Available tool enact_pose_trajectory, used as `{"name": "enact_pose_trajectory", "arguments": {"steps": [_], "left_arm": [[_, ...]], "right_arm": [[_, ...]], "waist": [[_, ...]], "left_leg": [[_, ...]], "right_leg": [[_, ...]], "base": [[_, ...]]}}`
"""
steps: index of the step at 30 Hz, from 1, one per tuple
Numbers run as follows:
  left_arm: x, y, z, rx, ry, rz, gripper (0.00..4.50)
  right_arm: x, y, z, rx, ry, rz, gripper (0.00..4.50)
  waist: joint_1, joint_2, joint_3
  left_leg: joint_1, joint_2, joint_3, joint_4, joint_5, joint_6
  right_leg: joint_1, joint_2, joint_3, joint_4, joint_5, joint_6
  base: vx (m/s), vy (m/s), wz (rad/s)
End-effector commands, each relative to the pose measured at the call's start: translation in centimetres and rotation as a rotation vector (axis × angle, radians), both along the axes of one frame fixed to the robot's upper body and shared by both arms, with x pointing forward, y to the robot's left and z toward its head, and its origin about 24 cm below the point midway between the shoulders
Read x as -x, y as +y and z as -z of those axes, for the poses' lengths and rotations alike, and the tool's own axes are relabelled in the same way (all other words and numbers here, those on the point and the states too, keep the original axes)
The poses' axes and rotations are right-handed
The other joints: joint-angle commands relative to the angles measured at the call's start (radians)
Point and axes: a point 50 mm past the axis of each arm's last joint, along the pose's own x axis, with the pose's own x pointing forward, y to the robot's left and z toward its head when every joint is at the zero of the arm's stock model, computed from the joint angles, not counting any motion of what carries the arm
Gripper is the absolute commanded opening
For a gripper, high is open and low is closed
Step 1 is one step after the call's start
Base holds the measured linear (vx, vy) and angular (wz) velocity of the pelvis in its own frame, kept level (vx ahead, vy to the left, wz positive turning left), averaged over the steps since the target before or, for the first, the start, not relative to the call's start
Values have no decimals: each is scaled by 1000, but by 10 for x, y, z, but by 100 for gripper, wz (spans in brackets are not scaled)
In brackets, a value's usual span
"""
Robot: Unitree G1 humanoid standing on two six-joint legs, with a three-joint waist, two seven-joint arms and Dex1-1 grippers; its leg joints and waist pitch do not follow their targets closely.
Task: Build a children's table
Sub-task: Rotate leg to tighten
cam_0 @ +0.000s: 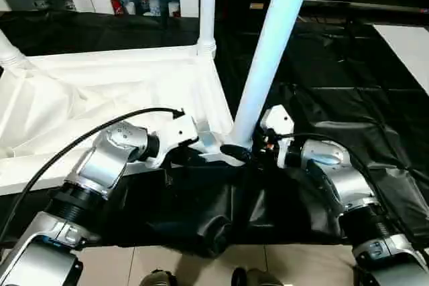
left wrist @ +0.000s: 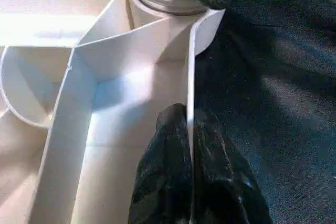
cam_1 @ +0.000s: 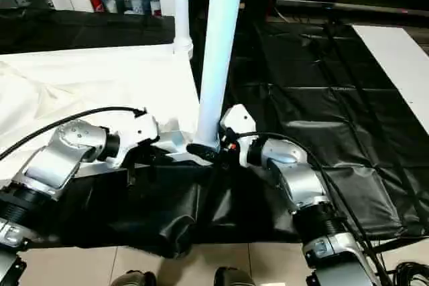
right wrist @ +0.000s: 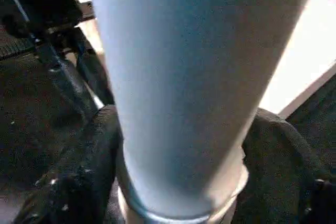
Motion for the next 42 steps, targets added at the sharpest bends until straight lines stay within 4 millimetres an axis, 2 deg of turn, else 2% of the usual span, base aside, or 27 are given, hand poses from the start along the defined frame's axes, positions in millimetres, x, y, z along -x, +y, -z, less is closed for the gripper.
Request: {"name": "enact_pose_trajectory", "arguments": {"steps": [1, 7, 17, 20, 21, 23, 24, 29, 31, 32, 33, 35, 39, 42], "left_arm": [[5, -4, 4, 44, 37, 30, 0], [3, -2, 3, 33, 37, 31, 0], [1, 2, 3, 28, 44, 10, 0], [-6, 3, 4, 47, 34, -73, 0], [-12, 3, 4, 60, 17, -157, 0], [-16, 2, 5, 66, 5, -200, 0], [-20, 1, 5, 79, -9, -247, 0], [-30, -13, 6, 143, -6, -354, 0], [-32, -16, 7, 152, -2, -367, 0], [-36, -23, 8, 167, -3, -399, 0], [-38, -27, 8, 174, -5, -410, 0], [-40, -30, 8, 181, -5, -415, 0], [-42, -36, 10, 164, 5, -411, 0], [-41, -33, 13, 134, 11, -404, 0]], "right_arm": [[-2, -4, -3, -13, -5, -4, 320], [-2, -7, 1, 14, 11, -43, 278], [-5, -7, 5, 17, 27, -29, 272], [-7, -8, 13, 32, 35, 70, 272], [-10, -7, 19, 15, 38, 202, 272], [-12, -6, 22, -5, 43, 283, 272], [-12, -3, 25, -49, 70, 367, 272], [-12, 13, 40, -102, 151, 603, 272], [-13, 17, 43, -104, 166, 651, 272], [-17, 22, 48, -101, 191, 773, 272], [-18, 26, 49, -108, 208, 807, 272], [-19, 30, 50, -100, 210, 838, 272], [-22, 45, 42, -109, 186, 818, 272], [-22, 48, 39, -122, 178, 777, 272]], "waist": [[2, -1, -77], [2, -2, -77], [2, -2, -73], [1, -2, -68], [-1, -2, -63], [-2, -4, -62], [-4, -3, -57], [-4, -2, -57], [-5, -2, -54], [-8, 1, -52], [-6, -1, -51], [-8, -3, -48], [-8, -3, -43], [-8, -1, -42]], "left_leg": [[9, 70, -19, -61, 14, 159], [8, 68, -18, -59, 18, 163], [8, 70, -19, -61, 11, 160], [8, 69, -19, -63, -3, 149], [10, 68, -18, -66, -24, 135], [10, 67, -20, -70, -56, 100], [10, 68, -21, -73, -73, 85], [12, 66, -20, -76, -73, 72], [13, 66, -20, -78, -90, 65], [14, 64, -18, -79, -108, 60], [14, 65, -21, -81, -117, 51], [15, 64, -22, -85, -142, 39], [14, 64, -24, -89, -171, 38], [12, 67, -24, -91, -174, 42]], "right_leg": [[67, -93, 54, -45, 1, -320], [67, -93, 54, -45, 2, -325], [65, -93, 54, -46, -14, -319], [62, -92, 54, -51, -44, -312], [58, -91, 55, -58, -82, -304], [61, -94, 56, -64, -146, -287], [57, -93, 57, -68, -172, -272], [54, -92, 58, -70, -161, -261], [52, -93, 59, -73, -182, -252], [46, -93, 60, -78, -204, -252], [49, -93, 59, -79, -215, -245], [47, -94, 59, -83, -263, -224], [44, -95, 61, -89, -301, -191], [44, -95, 62, -88, -290, -186]], "base": [[0, 0, 0], [0, 0, 0], [0, 0, 0], [0, 0, 0], [0, 0, 0], [0, 0, 0], [0, 0, 0], [0, 0, 0], [0, 0, 0], [0, 0, 0], [0, 0, 0], [0, 0, 0], [0, 0, 0], [0, 0, 0]]}}
